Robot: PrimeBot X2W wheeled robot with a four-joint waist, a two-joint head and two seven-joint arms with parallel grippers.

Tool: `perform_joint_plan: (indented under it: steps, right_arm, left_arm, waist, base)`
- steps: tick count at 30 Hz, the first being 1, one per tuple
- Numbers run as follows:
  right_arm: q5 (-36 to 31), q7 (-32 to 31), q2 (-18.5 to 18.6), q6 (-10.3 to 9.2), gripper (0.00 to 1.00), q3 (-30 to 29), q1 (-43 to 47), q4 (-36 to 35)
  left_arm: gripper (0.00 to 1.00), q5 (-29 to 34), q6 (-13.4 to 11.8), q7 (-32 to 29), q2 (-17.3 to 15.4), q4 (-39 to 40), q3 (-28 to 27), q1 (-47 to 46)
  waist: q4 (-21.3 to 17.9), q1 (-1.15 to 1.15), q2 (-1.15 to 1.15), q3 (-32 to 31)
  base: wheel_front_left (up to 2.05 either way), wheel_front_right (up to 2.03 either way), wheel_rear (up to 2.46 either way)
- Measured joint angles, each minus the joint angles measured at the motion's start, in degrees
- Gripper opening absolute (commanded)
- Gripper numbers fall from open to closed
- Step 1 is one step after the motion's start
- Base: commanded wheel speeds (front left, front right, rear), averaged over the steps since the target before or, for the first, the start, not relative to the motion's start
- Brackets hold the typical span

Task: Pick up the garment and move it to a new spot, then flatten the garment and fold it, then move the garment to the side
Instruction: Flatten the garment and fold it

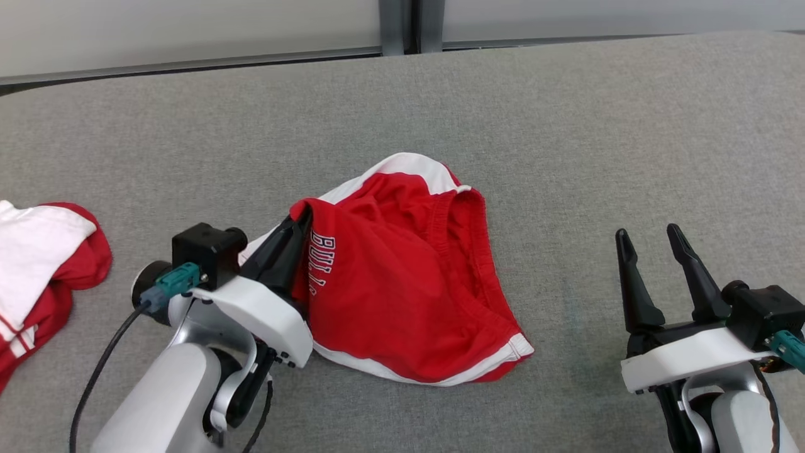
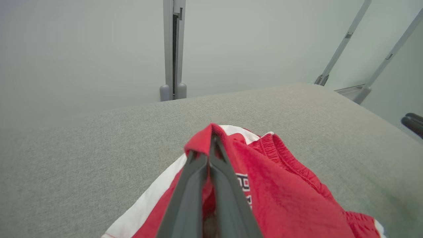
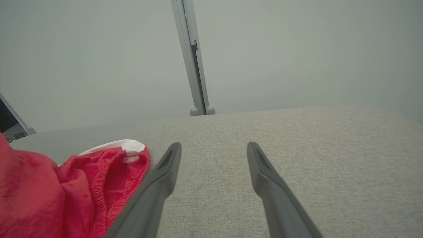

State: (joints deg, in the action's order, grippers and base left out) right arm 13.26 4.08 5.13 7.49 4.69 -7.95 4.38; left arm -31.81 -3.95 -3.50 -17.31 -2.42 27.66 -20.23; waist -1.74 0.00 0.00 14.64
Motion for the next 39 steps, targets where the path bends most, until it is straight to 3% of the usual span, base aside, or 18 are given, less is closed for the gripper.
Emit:
perform_joint_plan:
  steps: [7,8,9,15,20,26,31,39]
  right_arm:
    - [0.4,1.0,-0.3,0.00,1.00,0.4,-0.8,1.1]
    - [0.4,1.2,-0.3,0.00,1.00,0.3,-0.9,1.4]
    - [0.4,1.3,-0.4,0.00,1.00,0.3,-1.1,1.6]
    - [0.2,1.8,-0.4,0.00,1.00,0.1,-1.7,2.0]
    - [-0.4,1.9,0.1,0.00,1.00,0.2,-1.7,1.5]
    - [-0.8,1.1,0.7,0.00,1.00,0.7,-0.8,0.5]
    - [-1.0,0.0,1.0,0.00,1.00,1.2,0.3,-0.3]
    - [-1.0,-1.2,1.3,0.00,1.00,1.9,3.2,-1.3]
  left_arm:
    - [0.00,-1.1,2.1,0.7,2.4,-12.2,0.0,-5.4]
    - [0.62,-1.0,2.4,1.7,2.7,-13.6,0.0,-6.0]
    - [1.00,-1.0,2.4,2.6,3.1,-14.9,0.0,-6.7]
    - [1.00,0.7,2.8,10.5,3.8,-18.0,-0.4,-7.3]
    - [1.00,2.2,0.5,16.8,3.3,-16.8,-2.5,-5.2]
    - [1.00,4.8,-2.2,18.4,2.9,-11.1,-7.9,-0.8]
    - [1.00,8.1,-1.6,18.6,3.1,-5.8,-13.6,4.6]
    - [1.00,10.5,1.5,18.6,2.3,-5.5,-17.3,12.0]
  waist:
    - [-2.2,0.00,0.00,2.6]
    - [-2.4,0.00,0.00,2.9]
    - [-2.6,0.00,0.00,3.2]
    - [-2.6,0.00,0.00,3.3]
    - [-1.7,0.00,0.00,1.7]
    - [-0.4,0.00,0.00,-0.8]
    - [0.5,0.00,0.00,-3.0]
    - [0.6,0.00,0.00,-6.6]
  base:
    - [0.00,0.00,0.00]
    - [0.00,0.00,0.00]
    - [0.00,0.00,0.00]
    - [0.00,0.00,0.00]
    - [0.00,0.00,0.00]
    - [0.00,0.00,0.00]
    - [0.00,0.00,0.00]
    - [0.00,0.00,0.00]
